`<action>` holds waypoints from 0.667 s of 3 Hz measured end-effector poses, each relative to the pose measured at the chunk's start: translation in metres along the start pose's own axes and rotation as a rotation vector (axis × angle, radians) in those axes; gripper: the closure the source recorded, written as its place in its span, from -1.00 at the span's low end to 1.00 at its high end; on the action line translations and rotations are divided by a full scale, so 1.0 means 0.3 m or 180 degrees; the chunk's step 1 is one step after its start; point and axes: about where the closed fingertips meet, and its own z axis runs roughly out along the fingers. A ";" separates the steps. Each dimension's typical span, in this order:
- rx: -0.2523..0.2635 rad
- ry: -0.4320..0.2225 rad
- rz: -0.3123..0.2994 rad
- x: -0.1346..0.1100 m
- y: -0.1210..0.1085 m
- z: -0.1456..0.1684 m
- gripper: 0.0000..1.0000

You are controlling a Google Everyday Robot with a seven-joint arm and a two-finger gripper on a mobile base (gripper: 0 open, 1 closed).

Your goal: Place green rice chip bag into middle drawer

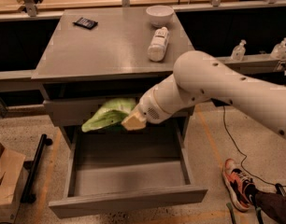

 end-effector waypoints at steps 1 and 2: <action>-0.0068 0.0106 0.0045 0.069 0.035 0.029 1.00; -0.0101 0.0127 0.0018 0.062 0.036 0.034 1.00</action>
Offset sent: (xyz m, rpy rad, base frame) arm -0.0155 -0.0023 -0.0225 -0.0357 0.0542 0.0373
